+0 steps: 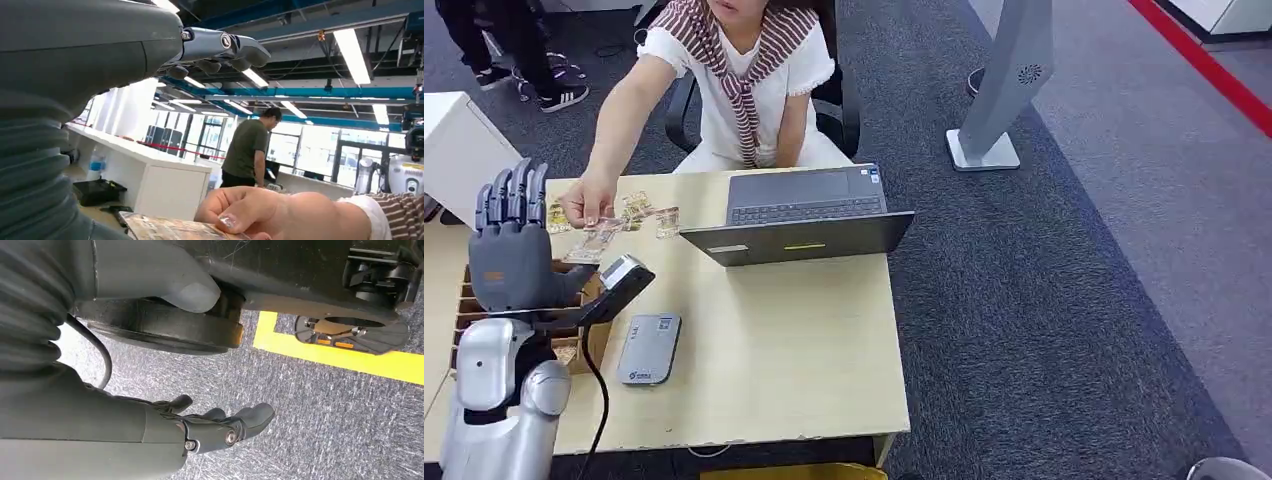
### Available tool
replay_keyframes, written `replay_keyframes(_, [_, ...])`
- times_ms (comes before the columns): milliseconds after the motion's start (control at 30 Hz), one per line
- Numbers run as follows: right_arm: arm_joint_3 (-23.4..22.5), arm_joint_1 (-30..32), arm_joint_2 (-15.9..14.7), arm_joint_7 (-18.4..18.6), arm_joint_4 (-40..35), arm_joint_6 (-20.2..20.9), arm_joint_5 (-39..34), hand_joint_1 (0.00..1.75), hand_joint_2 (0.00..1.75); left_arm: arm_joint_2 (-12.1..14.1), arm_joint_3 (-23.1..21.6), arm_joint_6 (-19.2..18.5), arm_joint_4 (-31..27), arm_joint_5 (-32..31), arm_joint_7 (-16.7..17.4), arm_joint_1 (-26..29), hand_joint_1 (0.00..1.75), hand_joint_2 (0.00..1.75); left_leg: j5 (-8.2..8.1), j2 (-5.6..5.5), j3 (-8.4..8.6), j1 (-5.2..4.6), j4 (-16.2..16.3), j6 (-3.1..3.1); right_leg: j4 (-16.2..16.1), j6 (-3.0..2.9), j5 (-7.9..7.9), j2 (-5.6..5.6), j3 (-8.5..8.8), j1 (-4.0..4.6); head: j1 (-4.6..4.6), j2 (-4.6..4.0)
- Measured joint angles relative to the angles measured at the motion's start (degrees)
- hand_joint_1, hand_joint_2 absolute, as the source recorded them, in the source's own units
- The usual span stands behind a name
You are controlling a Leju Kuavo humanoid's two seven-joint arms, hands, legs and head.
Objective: Pass the card to the sensor for recognition and then transmit it.
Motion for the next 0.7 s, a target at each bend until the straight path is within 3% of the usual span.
replay_keyframes(700, [0.0,0.0,-0.02,0.0,0.0,0.02,0.02,0.0,1.75,0.24,-0.44,-0.04,0.94,0.02,0.0,-0.09,0.0,1.75,0.0,0.0,-0.02,0.0,0.0,0.0,0.0,0.0,0.0,0.0,-0.01,0.0,-0.02,0.0])
